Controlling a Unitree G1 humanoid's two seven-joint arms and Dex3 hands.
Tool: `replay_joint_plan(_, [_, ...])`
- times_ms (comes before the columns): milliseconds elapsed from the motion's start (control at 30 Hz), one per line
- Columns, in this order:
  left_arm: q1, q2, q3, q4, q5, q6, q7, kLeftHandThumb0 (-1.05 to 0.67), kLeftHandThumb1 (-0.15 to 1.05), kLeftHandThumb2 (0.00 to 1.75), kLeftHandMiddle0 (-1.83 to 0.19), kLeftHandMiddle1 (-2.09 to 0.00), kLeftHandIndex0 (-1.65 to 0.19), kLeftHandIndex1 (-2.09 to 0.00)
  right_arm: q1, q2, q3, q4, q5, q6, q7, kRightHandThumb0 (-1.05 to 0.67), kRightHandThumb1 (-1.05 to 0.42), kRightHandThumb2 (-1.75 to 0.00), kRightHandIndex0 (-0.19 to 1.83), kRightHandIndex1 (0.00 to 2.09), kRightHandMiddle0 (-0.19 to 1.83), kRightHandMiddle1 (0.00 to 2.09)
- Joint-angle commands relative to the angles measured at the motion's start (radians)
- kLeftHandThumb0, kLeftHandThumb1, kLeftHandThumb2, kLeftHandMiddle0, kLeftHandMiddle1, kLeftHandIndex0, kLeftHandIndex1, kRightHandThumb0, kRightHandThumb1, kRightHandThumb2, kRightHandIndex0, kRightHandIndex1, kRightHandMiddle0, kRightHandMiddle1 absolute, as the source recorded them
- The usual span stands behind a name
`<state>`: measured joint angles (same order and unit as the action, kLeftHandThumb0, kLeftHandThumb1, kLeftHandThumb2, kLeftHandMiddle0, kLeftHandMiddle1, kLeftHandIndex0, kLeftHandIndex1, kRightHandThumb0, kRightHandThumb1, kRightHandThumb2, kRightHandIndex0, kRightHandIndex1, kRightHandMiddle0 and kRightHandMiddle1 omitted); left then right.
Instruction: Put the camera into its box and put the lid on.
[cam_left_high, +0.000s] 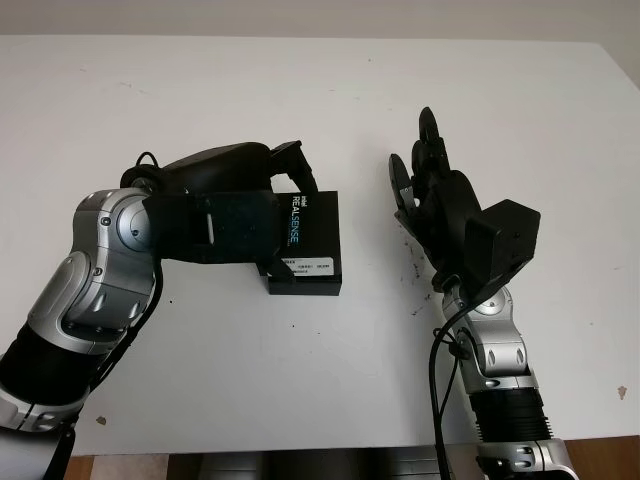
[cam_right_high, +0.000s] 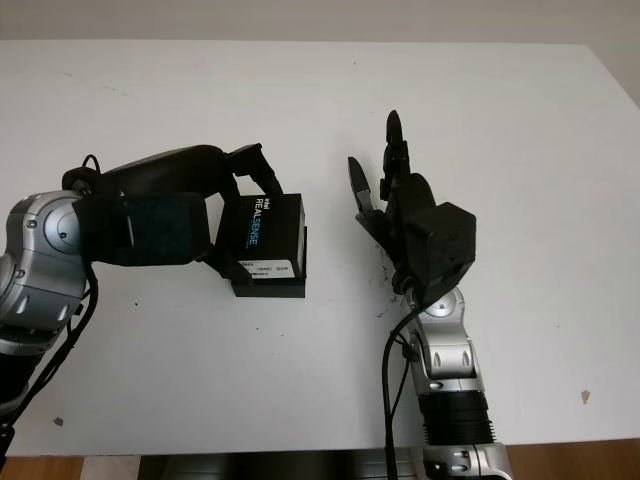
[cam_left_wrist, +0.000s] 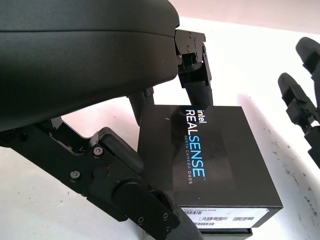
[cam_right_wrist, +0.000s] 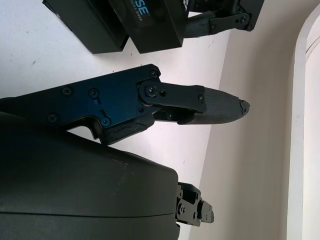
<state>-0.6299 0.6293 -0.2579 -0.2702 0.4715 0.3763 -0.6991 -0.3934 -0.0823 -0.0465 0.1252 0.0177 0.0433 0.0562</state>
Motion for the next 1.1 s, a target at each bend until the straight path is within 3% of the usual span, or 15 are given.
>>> replay_joint_plan(0, [0.012,0.009,0.015,0.005,-0.003,-0.011,0.005,-0.17,0.96,0.06,-0.26,-1.85,-0.16,-1.83,0.006,-0.002,0.003,-0.001,-0.008,-0.01,-0.005,-0.73,-1.05,-0.48,-0.17,0.05,-0.14,0.06])
replay_joint_plan(267, [0.012,-0.004,0.018,0.005,-0.018,0.008,-0.004,-0.17,0.96,0.06,-0.26,-1.87,-0.15,-1.85,0.003,0.002,0.002,0.001,-0.004,-0.01,-0.004,-0.73,-1.05,-0.48,-0.18,0.05,-0.15,0.06])
replay_joint_plan(467, [0.015,-0.007,0.017,0.008,-0.029,0.011,-0.001,-0.17,0.95,0.05,-0.28,-1.78,-0.17,-1.81,0.004,0.0,0.001,-0.002,-0.005,-0.007,-0.004,-0.73,-1.05,-0.48,-0.18,0.05,-0.15,0.05])
replay_joint_plan(700, [0.011,-0.012,0.016,0.018,-0.052,0.021,-0.002,-0.17,0.96,0.06,-0.27,-1.87,-0.16,-1.86,0.003,0.001,0.001,0.003,-0.002,-0.013,-0.001,-0.72,-1.05,-0.48,-0.19,0.05,-0.15,0.05])
replay_joint_plan(1067, [0.0,-0.015,-0.006,0.015,-0.039,0.056,-0.013,-0.17,0.96,0.06,-0.25,-1.77,-0.16,-1.78,0.003,0.005,0.001,-0.002,0.003,-0.005,-0.002,-0.73,-1.05,-0.48,-0.19,0.05,-0.15,0.05])
